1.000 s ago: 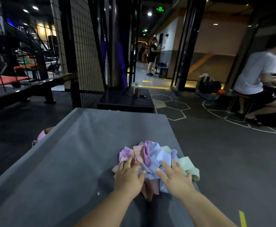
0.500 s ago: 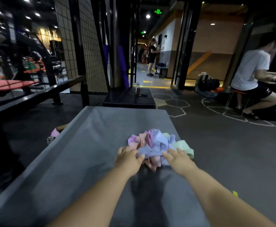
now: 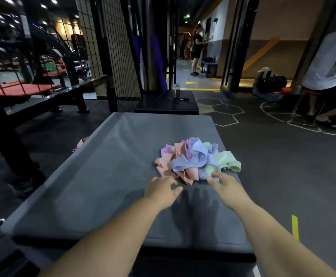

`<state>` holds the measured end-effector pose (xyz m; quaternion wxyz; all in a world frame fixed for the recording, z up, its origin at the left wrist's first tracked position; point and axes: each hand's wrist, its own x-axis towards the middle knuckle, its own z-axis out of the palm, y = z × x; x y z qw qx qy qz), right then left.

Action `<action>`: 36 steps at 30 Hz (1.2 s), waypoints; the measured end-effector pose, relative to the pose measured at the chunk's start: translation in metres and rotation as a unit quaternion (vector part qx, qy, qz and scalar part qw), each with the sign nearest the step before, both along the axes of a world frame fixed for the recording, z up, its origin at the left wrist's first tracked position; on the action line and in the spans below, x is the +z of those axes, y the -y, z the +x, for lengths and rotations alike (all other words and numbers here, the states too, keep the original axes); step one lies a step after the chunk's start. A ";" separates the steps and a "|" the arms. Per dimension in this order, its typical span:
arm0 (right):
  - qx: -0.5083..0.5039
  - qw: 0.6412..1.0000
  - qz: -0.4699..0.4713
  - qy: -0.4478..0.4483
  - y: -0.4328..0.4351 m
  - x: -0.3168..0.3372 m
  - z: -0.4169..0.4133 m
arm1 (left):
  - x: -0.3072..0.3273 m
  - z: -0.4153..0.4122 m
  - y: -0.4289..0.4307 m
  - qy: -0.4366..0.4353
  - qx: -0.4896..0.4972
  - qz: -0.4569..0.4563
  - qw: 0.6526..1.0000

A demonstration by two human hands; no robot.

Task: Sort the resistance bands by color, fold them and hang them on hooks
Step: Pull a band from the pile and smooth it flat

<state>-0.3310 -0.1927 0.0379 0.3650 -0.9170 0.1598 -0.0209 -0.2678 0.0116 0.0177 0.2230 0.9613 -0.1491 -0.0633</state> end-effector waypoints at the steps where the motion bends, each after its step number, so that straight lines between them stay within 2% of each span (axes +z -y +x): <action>1: -0.010 1.000 0.011 0.011 0.001 -0.001 0.003 | -0.002 0.003 0.001 0.004 0.002 -0.007 1.000; 11: -0.038 0.994 0.020 0.098 0.006 -0.018 0.059 | -0.017 0.066 0.030 0.051 0.038 -0.131 0.989; 13: -0.038 0.994 -0.024 0.100 0.009 -0.017 0.069 | -0.014 0.080 0.038 0.065 0.035 -0.132 0.989; 16: -0.055 0.983 -0.154 0.086 0.015 -0.016 0.082 | -0.013 0.098 0.049 0.083 0.037 -0.132 0.987; 20: -0.038 0.967 -0.219 0.122 0.021 -0.024 0.104 | -0.017 0.120 0.065 0.062 0.073 -0.122 0.988; 25: 0.017 0.968 -0.233 0.094 0.018 -0.038 0.119 | -0.008 0.121 0.078 0.009 0.103 -0.063 0.993; 30: 0.069 0.959 -0.258 0.098 0.014 -0.042 0.129 | -0.009 0.121 0.077 -0.018 0.122 -0.093 0.988; 36: 0.075 0.954 -0.278 0.080 0.003 -0.042 0.139 | -0.010 0.123 0.074 -0.016 0.117 -0.126 0.985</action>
